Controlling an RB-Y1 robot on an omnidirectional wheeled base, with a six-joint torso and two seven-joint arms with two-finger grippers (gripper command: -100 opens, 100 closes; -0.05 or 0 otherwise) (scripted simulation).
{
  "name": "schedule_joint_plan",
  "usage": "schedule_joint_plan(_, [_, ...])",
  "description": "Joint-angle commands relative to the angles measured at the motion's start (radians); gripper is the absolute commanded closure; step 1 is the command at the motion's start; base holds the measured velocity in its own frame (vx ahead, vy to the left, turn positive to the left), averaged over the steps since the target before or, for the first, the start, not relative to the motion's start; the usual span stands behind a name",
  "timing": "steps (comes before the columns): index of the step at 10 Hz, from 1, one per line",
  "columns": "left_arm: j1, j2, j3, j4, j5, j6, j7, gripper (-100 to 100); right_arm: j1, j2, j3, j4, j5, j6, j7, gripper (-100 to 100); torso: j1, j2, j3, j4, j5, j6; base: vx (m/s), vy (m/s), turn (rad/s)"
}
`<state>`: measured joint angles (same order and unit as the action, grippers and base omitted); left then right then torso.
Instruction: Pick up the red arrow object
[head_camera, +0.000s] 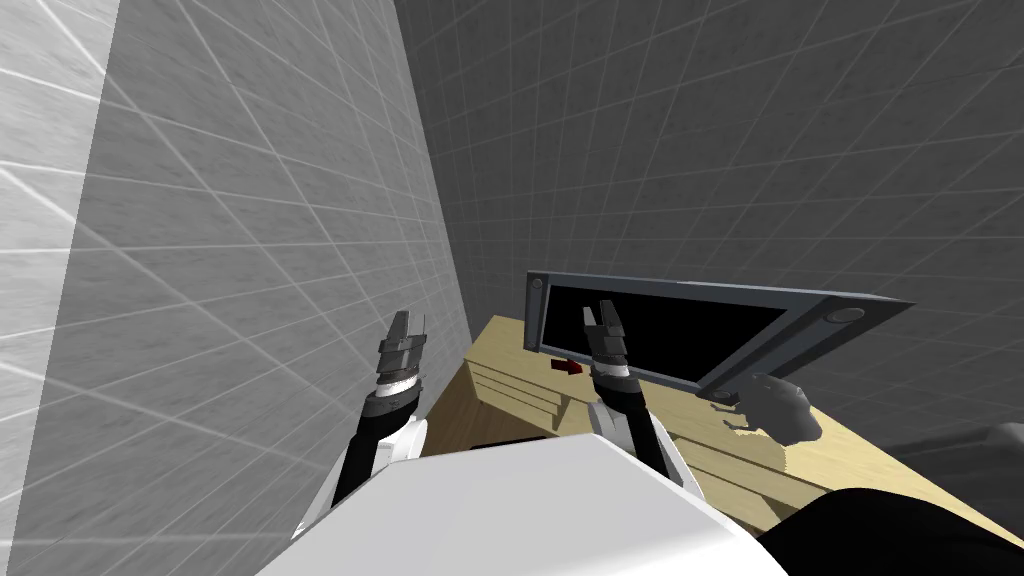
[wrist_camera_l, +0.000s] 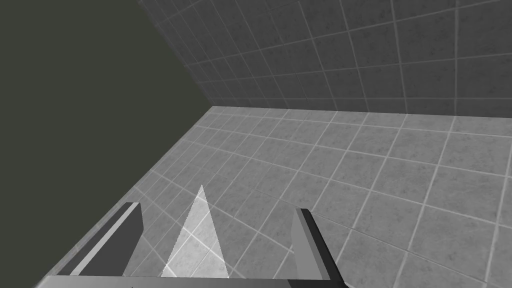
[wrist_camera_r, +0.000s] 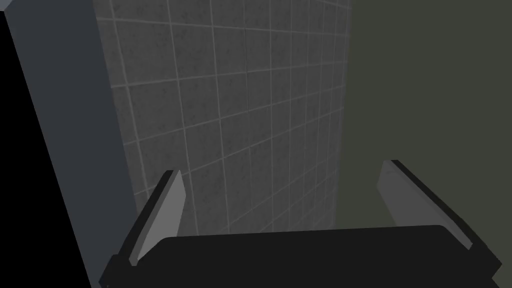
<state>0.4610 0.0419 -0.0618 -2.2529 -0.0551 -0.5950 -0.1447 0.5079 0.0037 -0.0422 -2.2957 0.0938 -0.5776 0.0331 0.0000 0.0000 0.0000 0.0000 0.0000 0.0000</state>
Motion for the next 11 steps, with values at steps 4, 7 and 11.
schedule_joint_plan(4, [0.000,0.000,0.000,0.000,0.000,0.000,0.000,0,-0.046,-0.098,0.003,0.076,0.026,-0.034,0.011,-100,0.001,-0.001,0.000,0.000,0.000,0.000,0.008,0.021,0.051])
schedule_joint_plan(7, [0.000,0.000,0.000,0.000,0.000,0.000,0.000,0,-0.091,-0.175,0.012,0.159,0.056,-0.063,0.026,-100,0.002,-0.002,-0.001,0.000,0.000,0.000,0.014,0.029,0.071])
schedule_joint_plan(11, [0.000,0.000,0.000,0.000,0.000,0.000,0.000,0,-0.143,-0.259,0.030,0.266,0.096,-0.093,0.049,-100,0.002,-0.002,-0.001,0.000,0.000,0.000,0.014,0.029,0.061])
